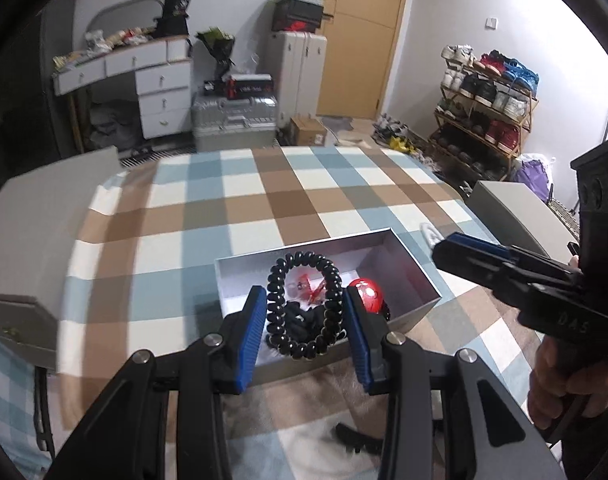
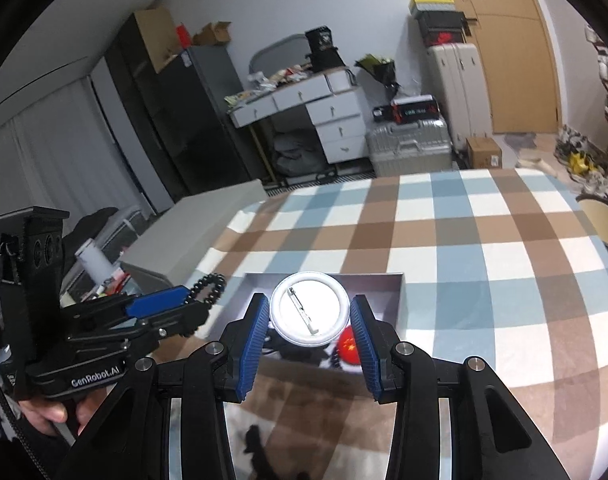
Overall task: Organize jewelry
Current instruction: 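Grasp the black beaded bracelet with the left gripper while the right gripper carries the white badge, then open both grippers over the grey box to drop the bracelet and white badge, then withdraw both grippers from the box toward the black hair combs, then grasp a black hair comb with the left gripper and lift it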
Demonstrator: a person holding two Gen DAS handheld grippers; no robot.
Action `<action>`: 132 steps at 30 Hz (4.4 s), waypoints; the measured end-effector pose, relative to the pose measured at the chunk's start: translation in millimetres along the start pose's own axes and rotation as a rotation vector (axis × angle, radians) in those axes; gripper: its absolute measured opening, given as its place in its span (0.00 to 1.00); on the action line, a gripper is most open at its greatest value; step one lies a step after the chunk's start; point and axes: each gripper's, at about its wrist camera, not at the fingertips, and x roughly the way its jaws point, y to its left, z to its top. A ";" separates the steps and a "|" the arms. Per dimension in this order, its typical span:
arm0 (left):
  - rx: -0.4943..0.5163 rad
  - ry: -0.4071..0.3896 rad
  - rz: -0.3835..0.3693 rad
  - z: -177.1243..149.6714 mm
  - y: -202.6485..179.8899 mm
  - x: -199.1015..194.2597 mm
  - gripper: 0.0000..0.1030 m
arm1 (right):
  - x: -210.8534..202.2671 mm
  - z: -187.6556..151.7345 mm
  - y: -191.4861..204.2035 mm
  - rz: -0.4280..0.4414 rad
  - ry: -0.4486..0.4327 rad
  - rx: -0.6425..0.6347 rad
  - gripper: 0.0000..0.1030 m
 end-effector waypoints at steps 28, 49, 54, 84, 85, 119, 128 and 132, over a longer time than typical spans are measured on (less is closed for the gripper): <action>-0.028 0.091 -0.089 -1.6 5.7 33.1 0.42 | 46.4 -6.7 -20.7 0.011 0.057 -0.002 0.42; -0.003 -0.001 0.034 -13.9 -13.7 -16.4 0.70 | -57.7 -25.2 -4.5 -0.009 -0.110 -0.030 0.65; 0.016 -0.062 0.048 -21.6 -20.4 -34.3 0.80 | -78.2 -31.8 4.6 -0.023 -0.149 -0.034 0.86; -0.104 0.194 -0.089 -129.8 -24.9 -32.8 0.99 | -86.4 -159.4 -2.6 -0.156 0.108 -0.037 0.96; -0.108 0.193 -0.092 -131.7 -24.4 -34.4 0.99 | -82.9 -160.5 -3.1 -0.159 0.123 -0.038 0.95; -0.206 0.200 -0.004 -141.0 13.5 -37.8 0.98 | -39.4 -160.6 20.8 -0.275 0.183 -0.198 0.44; -0.171 0.179 0.014 -125.0 2.5 -37.3 0.98 | -63.0 -157.4 2.2 -0.230 0.113 -0.099 0.44; -0.110 0.199 0.011 -114.8 -11.9 -27.0 0.98 | -72.2 -158.8 -0.4 -0.217 0.091 -0.104 0.44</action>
